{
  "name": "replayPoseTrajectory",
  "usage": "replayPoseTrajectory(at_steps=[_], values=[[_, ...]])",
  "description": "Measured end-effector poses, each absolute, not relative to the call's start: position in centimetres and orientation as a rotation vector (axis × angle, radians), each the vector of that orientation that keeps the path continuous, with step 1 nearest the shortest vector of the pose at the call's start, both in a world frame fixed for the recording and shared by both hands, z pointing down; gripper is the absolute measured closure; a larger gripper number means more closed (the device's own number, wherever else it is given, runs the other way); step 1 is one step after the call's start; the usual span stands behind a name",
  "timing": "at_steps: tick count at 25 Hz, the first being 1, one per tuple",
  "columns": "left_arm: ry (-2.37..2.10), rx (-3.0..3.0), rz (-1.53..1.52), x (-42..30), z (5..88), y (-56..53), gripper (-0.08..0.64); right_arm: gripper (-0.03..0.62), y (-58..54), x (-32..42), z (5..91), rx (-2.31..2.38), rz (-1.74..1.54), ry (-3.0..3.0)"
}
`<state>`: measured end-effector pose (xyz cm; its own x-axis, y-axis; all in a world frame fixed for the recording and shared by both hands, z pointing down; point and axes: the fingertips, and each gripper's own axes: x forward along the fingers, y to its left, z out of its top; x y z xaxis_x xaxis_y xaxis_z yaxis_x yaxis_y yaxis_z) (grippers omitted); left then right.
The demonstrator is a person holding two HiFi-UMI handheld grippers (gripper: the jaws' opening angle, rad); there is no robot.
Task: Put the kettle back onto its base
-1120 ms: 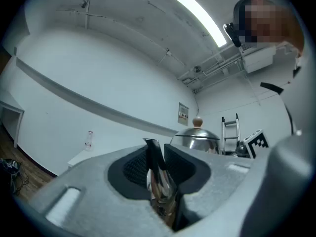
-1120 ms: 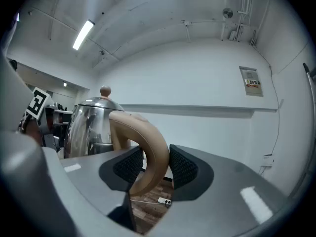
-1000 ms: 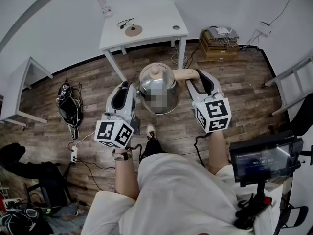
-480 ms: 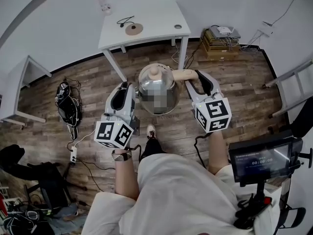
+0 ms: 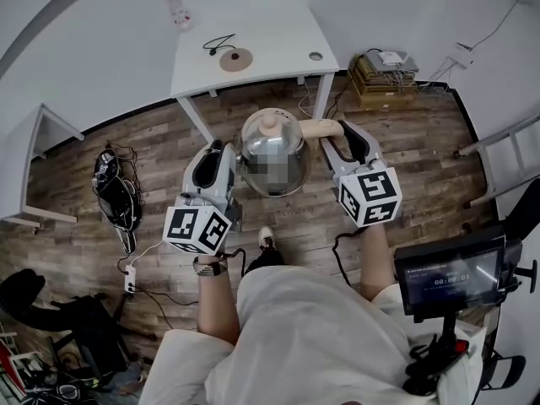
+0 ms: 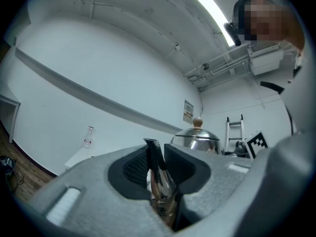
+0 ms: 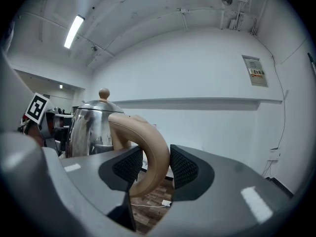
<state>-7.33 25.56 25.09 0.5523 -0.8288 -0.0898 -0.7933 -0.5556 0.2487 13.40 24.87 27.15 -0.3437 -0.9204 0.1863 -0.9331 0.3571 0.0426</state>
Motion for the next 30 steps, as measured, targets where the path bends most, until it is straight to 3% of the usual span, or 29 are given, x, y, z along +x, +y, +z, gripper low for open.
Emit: replayPoseTrajectory(at_steps=[16,30], values=[[-1.376,2.612,-0.249,-14.8,26.5,11.7,0.471,0.416,11.6,5.8,29.2,1.68,0.182,-2.42],[-1.368,2.608,-0.283,-15.1,25.6,7.8,0.471,0.416,7.5,5.6,27.9,1.69,0.152,-2.429]])
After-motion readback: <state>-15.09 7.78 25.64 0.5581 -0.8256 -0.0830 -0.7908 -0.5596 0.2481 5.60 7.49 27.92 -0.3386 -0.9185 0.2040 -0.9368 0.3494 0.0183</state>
